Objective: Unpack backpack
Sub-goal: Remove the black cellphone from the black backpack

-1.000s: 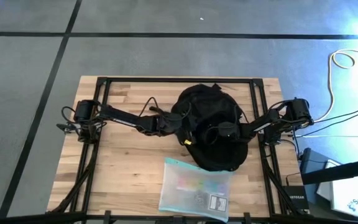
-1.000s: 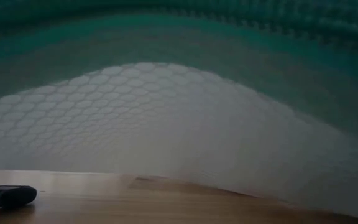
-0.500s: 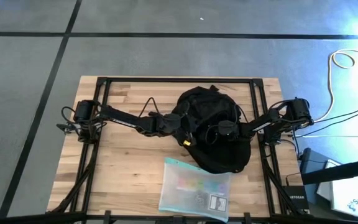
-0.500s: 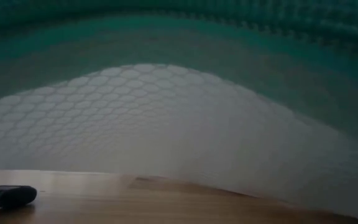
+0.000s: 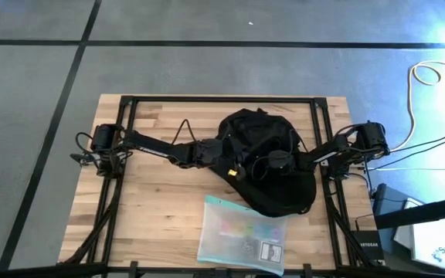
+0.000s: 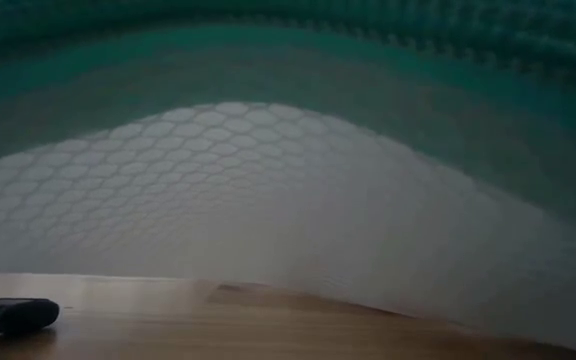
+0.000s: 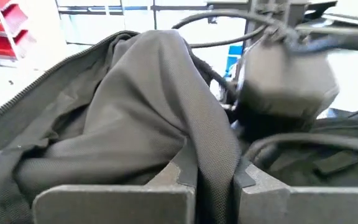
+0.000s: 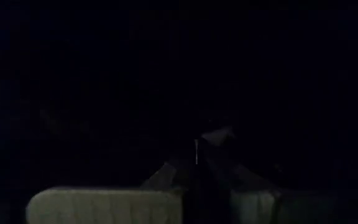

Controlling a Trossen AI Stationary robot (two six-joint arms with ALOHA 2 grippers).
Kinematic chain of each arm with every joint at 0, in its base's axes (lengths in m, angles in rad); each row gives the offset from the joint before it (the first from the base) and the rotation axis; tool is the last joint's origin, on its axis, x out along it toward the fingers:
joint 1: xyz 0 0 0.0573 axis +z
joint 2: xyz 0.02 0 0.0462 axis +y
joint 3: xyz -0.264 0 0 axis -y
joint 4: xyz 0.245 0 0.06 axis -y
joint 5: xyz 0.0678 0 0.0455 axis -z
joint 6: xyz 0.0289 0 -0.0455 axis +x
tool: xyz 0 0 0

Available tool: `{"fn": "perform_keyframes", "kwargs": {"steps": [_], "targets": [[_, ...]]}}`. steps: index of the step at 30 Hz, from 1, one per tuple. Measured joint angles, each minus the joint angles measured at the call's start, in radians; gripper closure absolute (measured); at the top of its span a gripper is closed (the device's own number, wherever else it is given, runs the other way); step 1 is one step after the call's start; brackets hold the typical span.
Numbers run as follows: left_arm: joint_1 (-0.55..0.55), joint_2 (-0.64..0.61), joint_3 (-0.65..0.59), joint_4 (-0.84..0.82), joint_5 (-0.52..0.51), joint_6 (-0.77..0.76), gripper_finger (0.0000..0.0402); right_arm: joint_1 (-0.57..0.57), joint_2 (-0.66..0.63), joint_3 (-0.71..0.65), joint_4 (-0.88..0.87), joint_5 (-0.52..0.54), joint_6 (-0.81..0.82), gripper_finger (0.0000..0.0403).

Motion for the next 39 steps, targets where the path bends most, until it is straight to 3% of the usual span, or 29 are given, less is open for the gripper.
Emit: {"fn": "perform_keyframes", "kwargs": {"steps": [8,11,15,23,27,30,34,39], "targets": [[0.000,-0.001,0.002,-0.041,0.023,-0.013,0.0393,0.002,0.002,0.000,-0.107,-0.046,0.064,0.0403],[0.000,-0.003,0.004,-0.048,0.025,0.047,0.0369,0.005,0.002,0.000,-0.096,-0.046,0.063,0.0403],[0.000,-0.004,0.005,-0.065,0.032,0.105,0.0293,0.004,0.002,-0.002,-0.098,-0.064,0.065,0.0403],[-0.003,-0.082,0.013,-0.148,0.101,0.115,0.0088,0.003,0.004,-0.003,-0.117,-0.066,0.072,0.0403],[-0.003,-0.157,0.014,-0.232,0.108,0.144,0.0023,0.004,0.003,-0.002,-0.109,-0.066,0.072,0.0403],[-0.007,-0.223,0.014,-0.369,0.067,0.196,0.0009,0.004,0.002,-0.003,-0.114,-0.066,0.077,0.0403],[-0.003,-0.303,0.002,-0.589,-0.070,0.220,0.0007,0.004,0.002,-0.003,-0.115,-0.065,0.084,0.0403],[0.052,-0.415,-0.136,-0.604,-0.119,0.160,0.0006,0.005,0.002,-0.003,-0.114,-0.065,0.084,0.0403]]}}
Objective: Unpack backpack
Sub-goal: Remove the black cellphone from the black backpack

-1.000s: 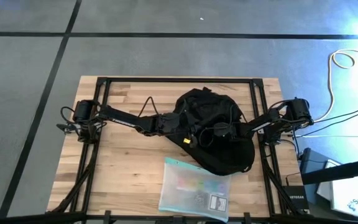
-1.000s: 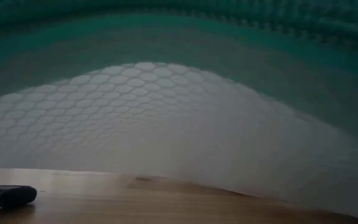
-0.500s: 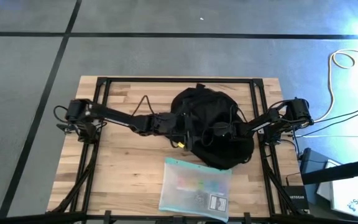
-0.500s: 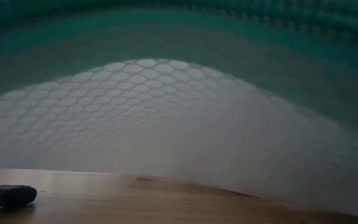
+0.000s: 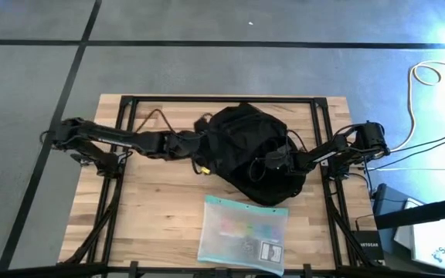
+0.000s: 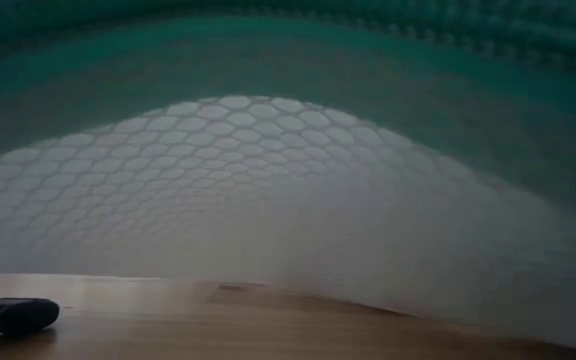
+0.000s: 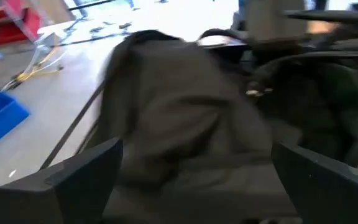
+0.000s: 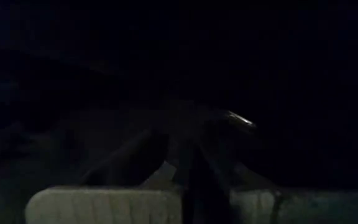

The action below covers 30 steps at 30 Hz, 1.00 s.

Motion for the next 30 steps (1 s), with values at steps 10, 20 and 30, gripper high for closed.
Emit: {"fn": "perform_keyframes", "kwargs": {"steps": [10,20,30], "targets": [[0.340,-0.051,-0.252,0.234,0.199,-0.229,0.0006,0.001,0.000,0.000,0.005,-0.006,0.002,0.0403],[0.523,0.095,-0.267,0.240,0.468,-0.352,0.0006,0.001,0.000,0.000,0.003,-0.010,0.002,0.0403],[0.506,0.161,-0.257,0.277,0.582,-0.385,0.0006,0.001,0.000,0.000,0.002,-0.023,0.002,0.0403]]}}
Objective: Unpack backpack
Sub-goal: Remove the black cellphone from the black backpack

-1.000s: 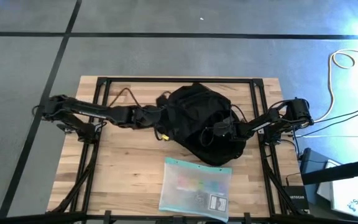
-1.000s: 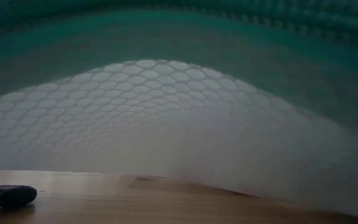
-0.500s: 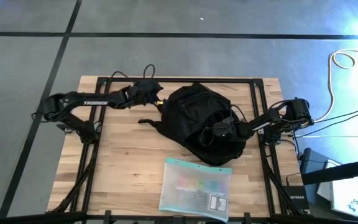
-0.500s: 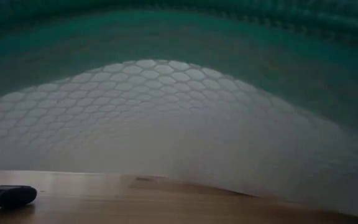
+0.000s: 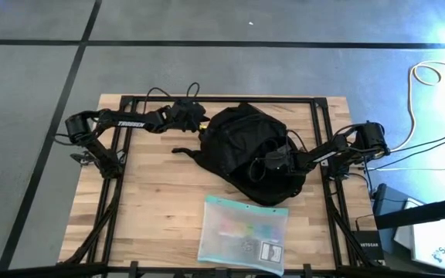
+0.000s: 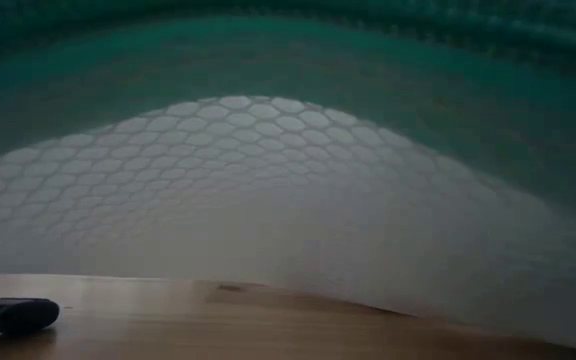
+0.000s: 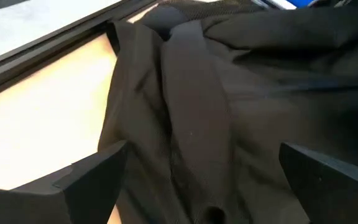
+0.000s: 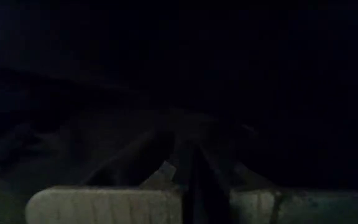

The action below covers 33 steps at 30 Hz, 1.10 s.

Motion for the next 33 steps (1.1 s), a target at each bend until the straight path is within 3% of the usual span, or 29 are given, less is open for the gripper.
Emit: {"fn": "perform_keyframes", "kwargs": {"steps": [6,14,27,33], "targets": [[-0.010,0.001,0.000,0.001,-0.048,0.023,0.0009,0.000,0.000,0.000,0.000,-0.001,0.000,0.0403],[-0.010,0.001,0.000,0.006,-0.099,0.084,0.0050,0.000,0.000,0.000,0.000,-0.002,0.000,0.0403],[-0.043,0.062,0.000,0.065,-0.100,0.075,0.0053,0.000,0.000,0.000,0.003,-0.002,0.000,0.0403],[-0.035,0.085,0.000,0.132,-0.178,0.047,0.0053,0.000,0.000,0.000,0.000,-0.002,0.000,0.0403]]}}
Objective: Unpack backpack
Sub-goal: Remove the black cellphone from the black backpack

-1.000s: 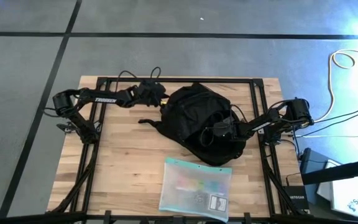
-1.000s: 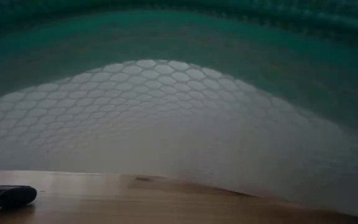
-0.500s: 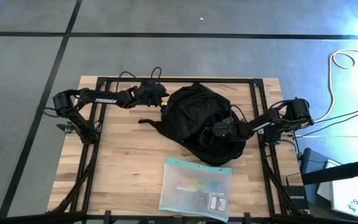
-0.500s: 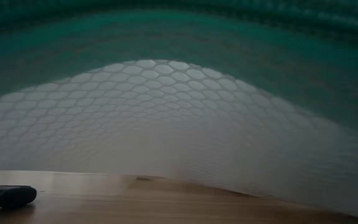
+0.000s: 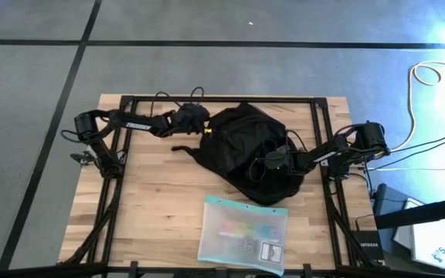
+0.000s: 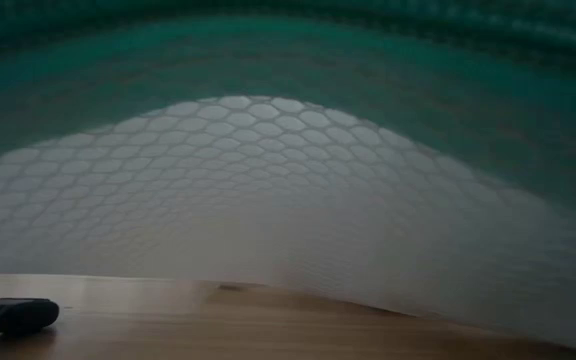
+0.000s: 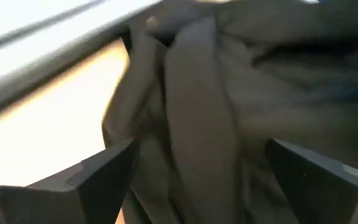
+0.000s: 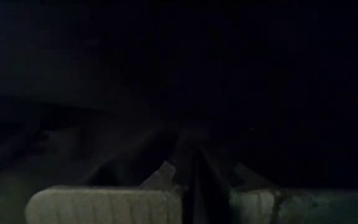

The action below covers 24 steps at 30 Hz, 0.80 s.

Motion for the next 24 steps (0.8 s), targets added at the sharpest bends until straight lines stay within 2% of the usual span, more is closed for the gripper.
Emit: {"fn": "perform_keyframes", "kwargs": {"steps": [4,8,13,17,18,24], "targets": [[-0.002,0.000,0.000,0.012,0.032,0.000,0.0064,0.000,0.000,0.000,0.000,0.000,0.000,0.0403],[-0.006,0.000,0.000,-0.017,0.072,0.010,0.0118,0.000,0.000,0.000,0.001,0.000,0.000,0.0403],[-0.005,0.000,0.000,-0.025,0.139,0.041,0.0242,0.000,0.000,0.000,0.005,0.000,0.000,0.0403],[-0.007,0.000,0.000,-0.030,0.151,0.074,0.0362,0.000,0.000,0.000,0.006,0.000,0.000,0.0403],[-0.005,0.000,0.000,-0.030,0.151,0.081,0.0381,0.000,0.000,0.000,0.006,0.000,0.000,0.0403],[0.016,0.000,0.001,-0.018,0.154,0.084,0.0400,0.000,0.000,0.000,0.006,-0.003,0.000,0.0403]]}}
